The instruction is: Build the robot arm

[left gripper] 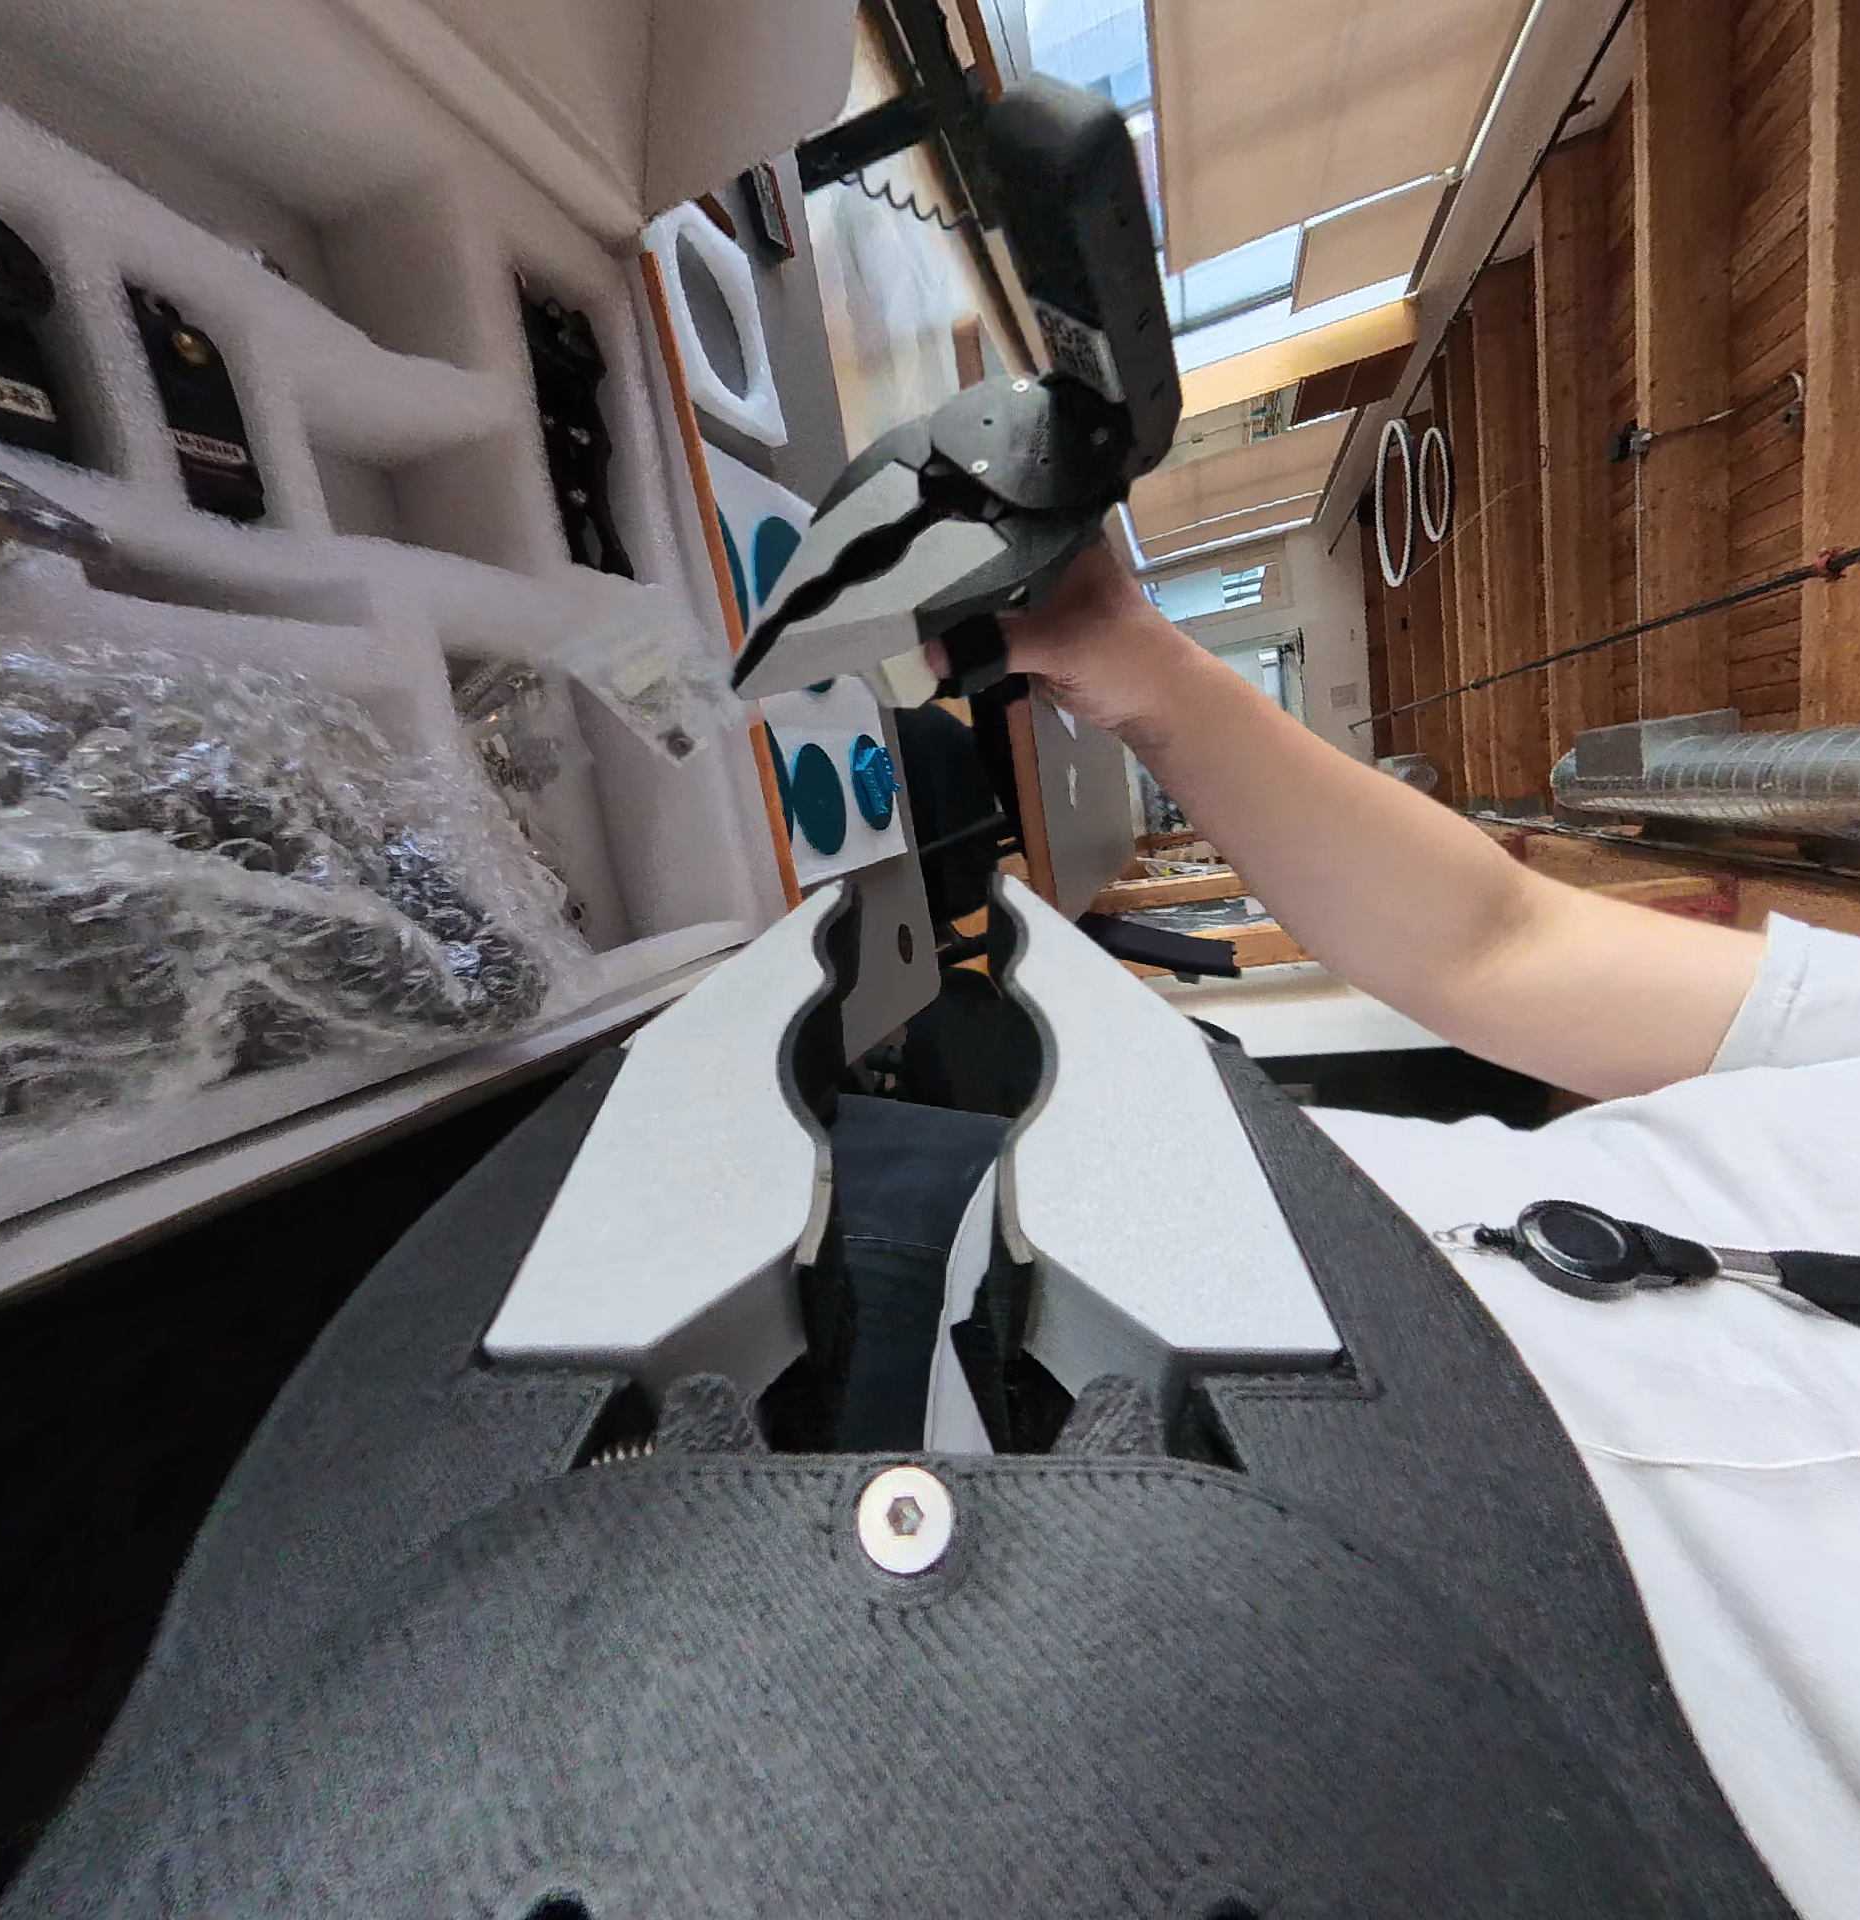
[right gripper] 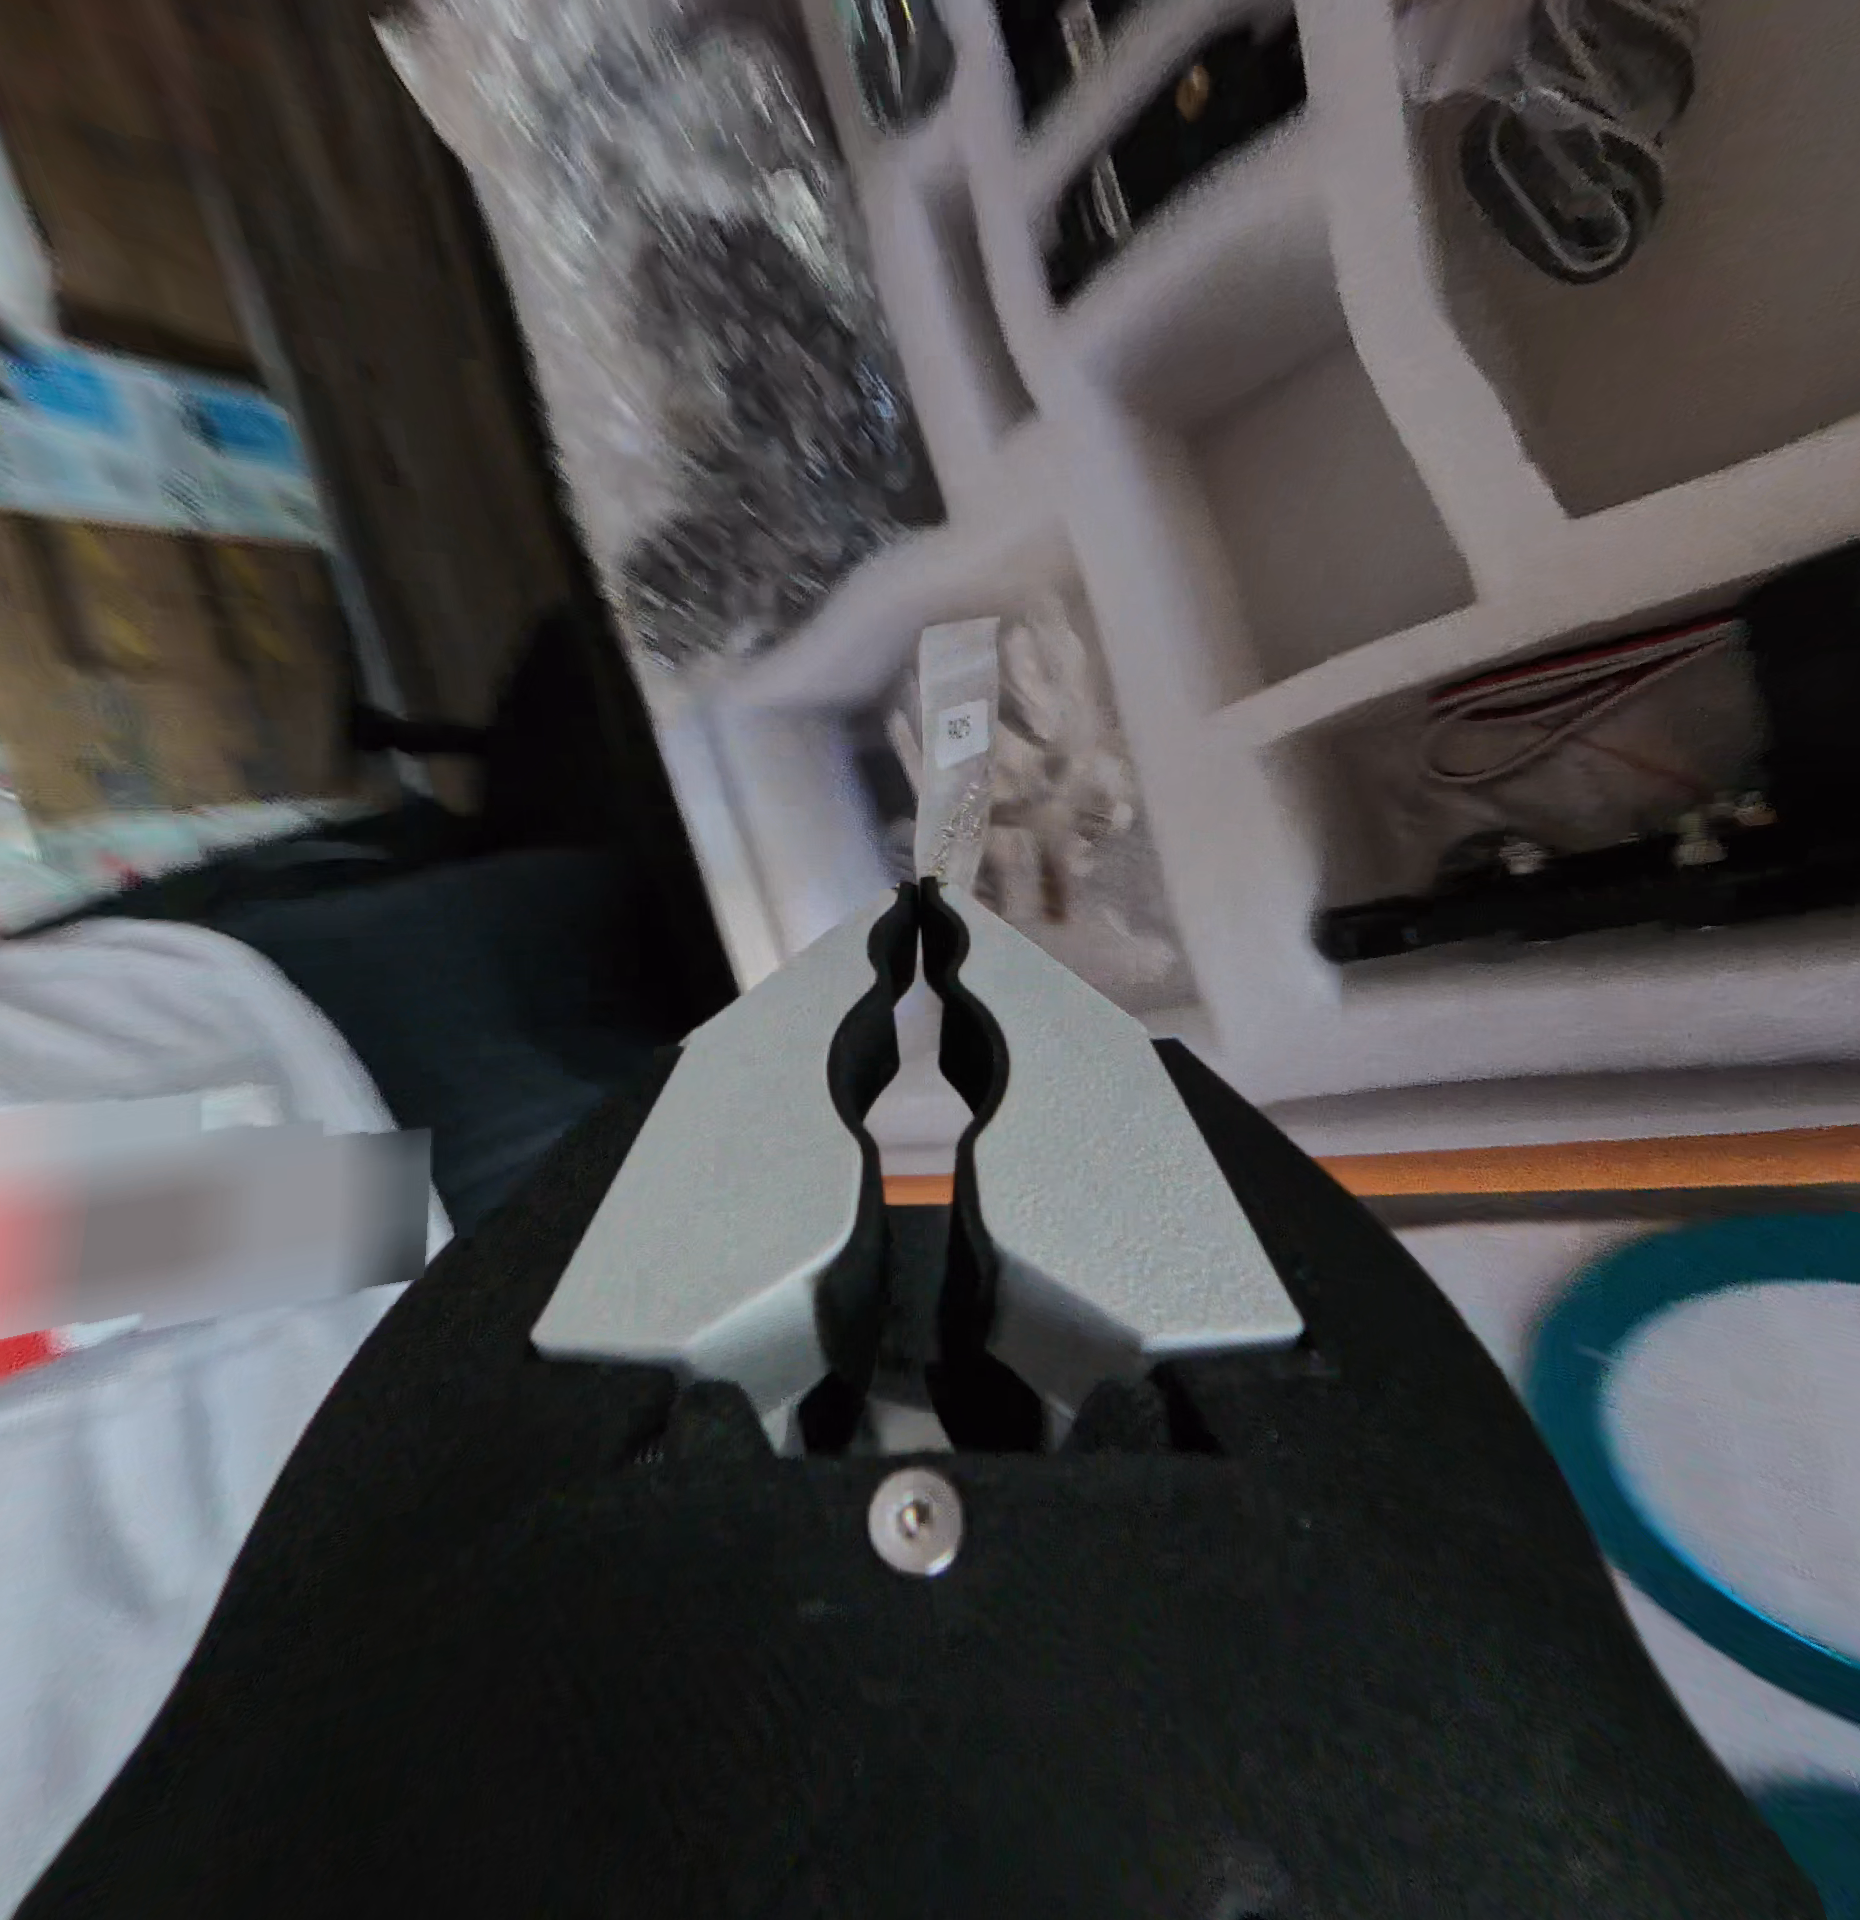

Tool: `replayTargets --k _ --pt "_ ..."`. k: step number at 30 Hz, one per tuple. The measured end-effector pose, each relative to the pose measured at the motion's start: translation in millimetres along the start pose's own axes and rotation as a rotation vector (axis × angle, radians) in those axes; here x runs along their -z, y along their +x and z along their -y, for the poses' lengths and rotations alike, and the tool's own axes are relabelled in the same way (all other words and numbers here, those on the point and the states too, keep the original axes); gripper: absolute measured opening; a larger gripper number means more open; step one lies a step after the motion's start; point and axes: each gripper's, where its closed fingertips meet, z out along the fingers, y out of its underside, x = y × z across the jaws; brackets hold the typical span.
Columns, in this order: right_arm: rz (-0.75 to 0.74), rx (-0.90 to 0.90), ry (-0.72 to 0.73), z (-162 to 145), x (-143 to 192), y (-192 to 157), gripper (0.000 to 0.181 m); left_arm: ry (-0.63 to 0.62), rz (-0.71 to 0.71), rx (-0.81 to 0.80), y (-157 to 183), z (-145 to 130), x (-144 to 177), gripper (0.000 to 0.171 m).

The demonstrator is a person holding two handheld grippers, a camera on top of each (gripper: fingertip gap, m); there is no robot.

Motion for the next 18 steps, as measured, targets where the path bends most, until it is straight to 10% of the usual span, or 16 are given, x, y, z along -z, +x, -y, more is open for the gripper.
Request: replayTargets --k 8,18 --pt "0.385 -0.279 0.396 13.8 45.4 -45.8 0.0 -0.016 -0.031 0.085 -21.5 -10.1 -78.4 0.024" --pt "-0.128 -0.071 0.484 -2.9 49.7 -35.2 0.0 0.099 0.042 0.313 -11.9 15.9 -138.4 0.056"
